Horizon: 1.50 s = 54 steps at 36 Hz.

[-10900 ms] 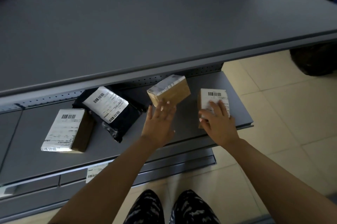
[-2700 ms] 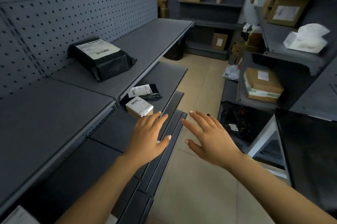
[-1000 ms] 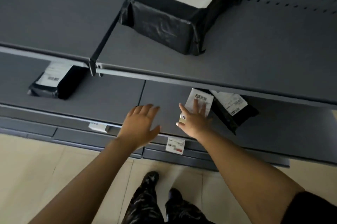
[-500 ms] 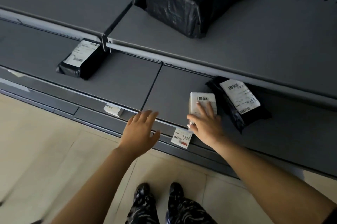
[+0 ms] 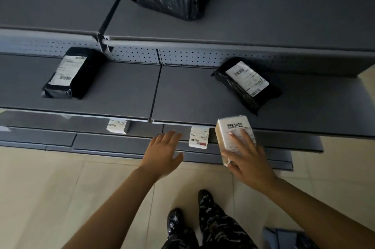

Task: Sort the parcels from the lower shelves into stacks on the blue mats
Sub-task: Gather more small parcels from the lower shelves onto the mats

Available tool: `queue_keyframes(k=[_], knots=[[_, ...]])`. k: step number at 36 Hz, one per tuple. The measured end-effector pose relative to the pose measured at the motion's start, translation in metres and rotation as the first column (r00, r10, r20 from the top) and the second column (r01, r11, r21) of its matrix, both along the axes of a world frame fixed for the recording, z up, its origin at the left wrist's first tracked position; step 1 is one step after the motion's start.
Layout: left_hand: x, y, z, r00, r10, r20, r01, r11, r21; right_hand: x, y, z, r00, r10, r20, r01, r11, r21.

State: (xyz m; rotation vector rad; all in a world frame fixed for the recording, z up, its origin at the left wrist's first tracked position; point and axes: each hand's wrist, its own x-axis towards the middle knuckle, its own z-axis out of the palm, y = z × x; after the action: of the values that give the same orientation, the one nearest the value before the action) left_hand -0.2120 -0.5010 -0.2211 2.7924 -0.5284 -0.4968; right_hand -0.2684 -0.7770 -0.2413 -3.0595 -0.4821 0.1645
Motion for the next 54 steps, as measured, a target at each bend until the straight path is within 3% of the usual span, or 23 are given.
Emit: queue_keyframes(k=[9,20,31,36,41,47,54], knots=[[-0.004,-0.005,-0.030,0.987,-0.155,-0.038,0.157,0.987,0.034,-0.046,0.013,-0.028,0.986,-0.156,-0.058,0.155,0.988,-0.029],[0.003,-0.039,-0.116,0.984,-0.172,-0.053,0.177,0.980,0.090,-0.036,-0.006,-0.102,0.944,-0.266,-0.194,0.272,0.962,0.003],[0.057,-0.090,-0.251,0.989,-0.135,-0.066,0.143,0.978,0.154,-0.006,-0.043,-0.200,0.952,-0.273,-0.141,0.279,0.960,0.022],[0.078,-0.117,-0.304,0.993,0.020,-0.120,-0.010,0.996,0.090,0.003,-0.056,-0.242,0.950,-0.295,-0.100,0.300,0.953,0.039],[0.082,-0.130,-0.348,0.991,0.073,-0.116,-0.059,0.991,0.116,0.007,-0.062,-0.265,0.953,-0.290,-0.085,0.295,0.954,0.048],[0.076,-0.128,-0.356,0.999,0.045,-0.007,-0.044,0.990,0.130,-0.002,-0.064,-0.265,0.964,-0.264,-0.017,0.264,0.964,0.037],[0.075,-0.145,-0.333,0.982,0.118,-0.147,-0.087,0.975,0.202,-0.013,-0.071,-0.227,0.975,-0.221,-0.010,0.221,0.975,-0.010]])
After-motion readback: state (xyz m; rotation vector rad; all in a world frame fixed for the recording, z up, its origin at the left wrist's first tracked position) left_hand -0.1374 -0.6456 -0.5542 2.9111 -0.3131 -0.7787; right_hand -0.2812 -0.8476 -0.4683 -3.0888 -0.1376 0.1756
